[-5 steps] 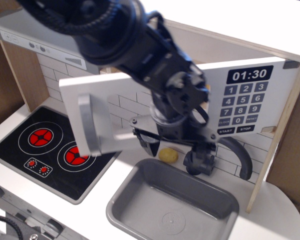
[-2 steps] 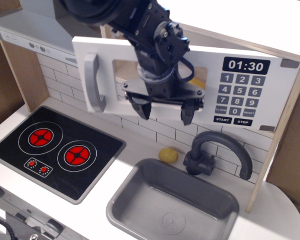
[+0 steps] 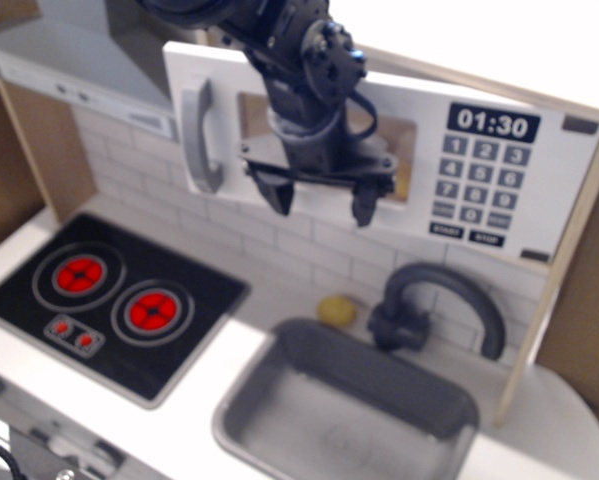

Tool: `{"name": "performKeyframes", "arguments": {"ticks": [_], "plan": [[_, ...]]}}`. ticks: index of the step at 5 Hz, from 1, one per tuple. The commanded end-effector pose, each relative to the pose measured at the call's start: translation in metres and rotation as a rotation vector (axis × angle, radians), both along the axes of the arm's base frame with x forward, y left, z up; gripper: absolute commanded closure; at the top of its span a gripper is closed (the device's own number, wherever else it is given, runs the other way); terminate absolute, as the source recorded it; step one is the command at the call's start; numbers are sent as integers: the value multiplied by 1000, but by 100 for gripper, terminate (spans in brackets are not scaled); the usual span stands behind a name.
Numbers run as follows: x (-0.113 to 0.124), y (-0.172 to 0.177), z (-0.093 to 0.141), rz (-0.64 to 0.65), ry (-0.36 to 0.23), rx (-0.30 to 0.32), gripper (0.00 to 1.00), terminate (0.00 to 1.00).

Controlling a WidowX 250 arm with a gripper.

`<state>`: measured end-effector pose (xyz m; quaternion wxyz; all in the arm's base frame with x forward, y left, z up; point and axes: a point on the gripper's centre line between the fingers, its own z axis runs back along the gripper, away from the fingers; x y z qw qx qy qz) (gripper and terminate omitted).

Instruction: Close microwave

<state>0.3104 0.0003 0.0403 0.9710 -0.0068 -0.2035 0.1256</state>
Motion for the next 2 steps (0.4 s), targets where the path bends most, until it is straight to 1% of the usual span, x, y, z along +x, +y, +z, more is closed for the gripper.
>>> {"name": "performKeyframes", "arguments": {"ticks": [1, 2], "plan": [[8, 8, 15, -58, -87, -9, 0, 0], [20, 17, 21, -25, -114, -16, 0, 0]]}}
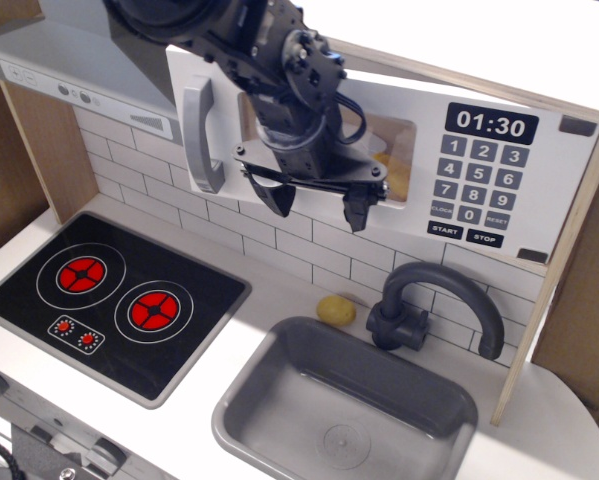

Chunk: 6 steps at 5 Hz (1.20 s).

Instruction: Close microwave

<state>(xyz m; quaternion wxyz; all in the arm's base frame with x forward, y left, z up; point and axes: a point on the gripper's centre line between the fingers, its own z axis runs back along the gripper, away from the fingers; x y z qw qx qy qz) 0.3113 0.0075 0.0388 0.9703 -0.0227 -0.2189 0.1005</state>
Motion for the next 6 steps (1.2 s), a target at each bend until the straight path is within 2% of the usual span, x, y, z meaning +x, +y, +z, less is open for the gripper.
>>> {"name": "performKeyframes", "arguments": {"ticks": [1, 3, 5, 6], "plan": [[26, 12, 24, 47, -79, -6, 0, 0], [42, 18, 23, 78, -87, -4, 0, 0], [47, 18, 21, 77, -102, -5, 0, 0], [32, 14, 19, 60, -80, 6, 0, 0]]}}
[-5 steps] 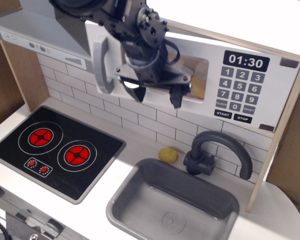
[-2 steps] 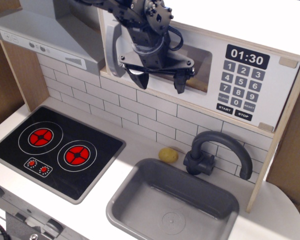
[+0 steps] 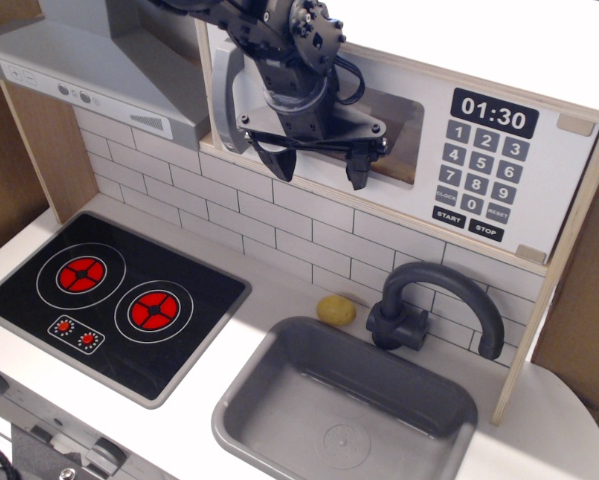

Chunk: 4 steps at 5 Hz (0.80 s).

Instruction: Close microwave

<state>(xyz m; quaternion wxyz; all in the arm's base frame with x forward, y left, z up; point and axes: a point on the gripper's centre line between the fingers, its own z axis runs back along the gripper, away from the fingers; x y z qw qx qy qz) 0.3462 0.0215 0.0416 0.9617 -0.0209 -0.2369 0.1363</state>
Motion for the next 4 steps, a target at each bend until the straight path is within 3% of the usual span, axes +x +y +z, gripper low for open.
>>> {"name": "performKeyframes", "arguments": {"ticks": [1, 2, 3, 4], "plan": [[-36, -5, 22, -36, 34, 3, 0, 0], [-65, -7, 31, -80, 106, -27, 0, 0], [-81, -13, 36, -63, 207, -7, 0, 0], [-81, -13, 36, -63, 207, -7, 0, 0]]}}
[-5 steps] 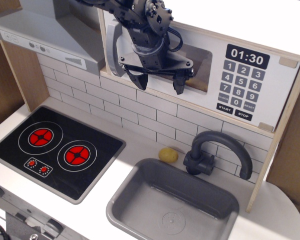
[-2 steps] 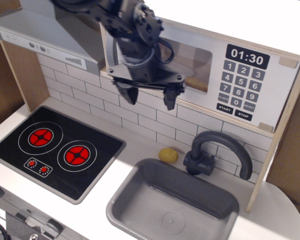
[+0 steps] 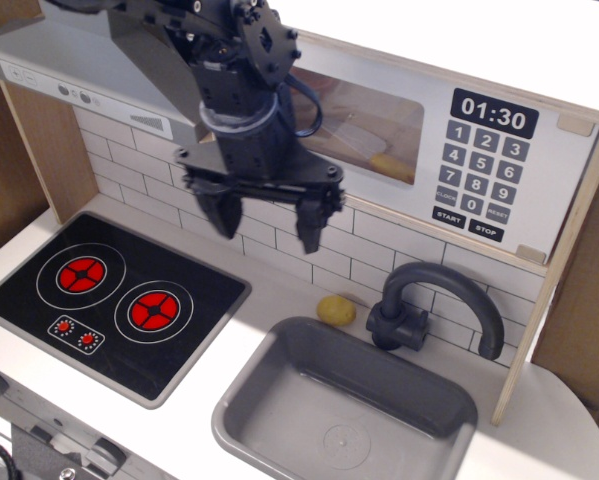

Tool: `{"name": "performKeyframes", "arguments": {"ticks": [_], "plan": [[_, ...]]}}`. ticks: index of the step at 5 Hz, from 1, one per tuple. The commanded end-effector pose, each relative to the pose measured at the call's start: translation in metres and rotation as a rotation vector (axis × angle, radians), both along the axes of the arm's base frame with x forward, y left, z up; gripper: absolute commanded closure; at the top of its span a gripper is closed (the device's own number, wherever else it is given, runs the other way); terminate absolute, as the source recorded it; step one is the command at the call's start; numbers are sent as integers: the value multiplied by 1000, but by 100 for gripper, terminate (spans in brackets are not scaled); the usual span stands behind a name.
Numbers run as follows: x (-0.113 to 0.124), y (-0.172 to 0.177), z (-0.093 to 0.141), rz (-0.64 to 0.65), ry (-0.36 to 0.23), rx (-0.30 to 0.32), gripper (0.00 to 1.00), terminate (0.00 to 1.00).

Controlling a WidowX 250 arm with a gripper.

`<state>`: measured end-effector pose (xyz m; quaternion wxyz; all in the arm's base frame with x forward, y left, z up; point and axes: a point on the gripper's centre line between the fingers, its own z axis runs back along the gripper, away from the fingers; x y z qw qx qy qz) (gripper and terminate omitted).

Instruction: Close microwave

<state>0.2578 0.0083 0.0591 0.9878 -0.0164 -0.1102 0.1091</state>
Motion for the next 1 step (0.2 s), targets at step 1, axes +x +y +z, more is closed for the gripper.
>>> {"name": "performKeyframes", "arguments": {"ticks": [1], "plan": [[7, 0, 18, -1, -50, 3, 0, 100]]}}
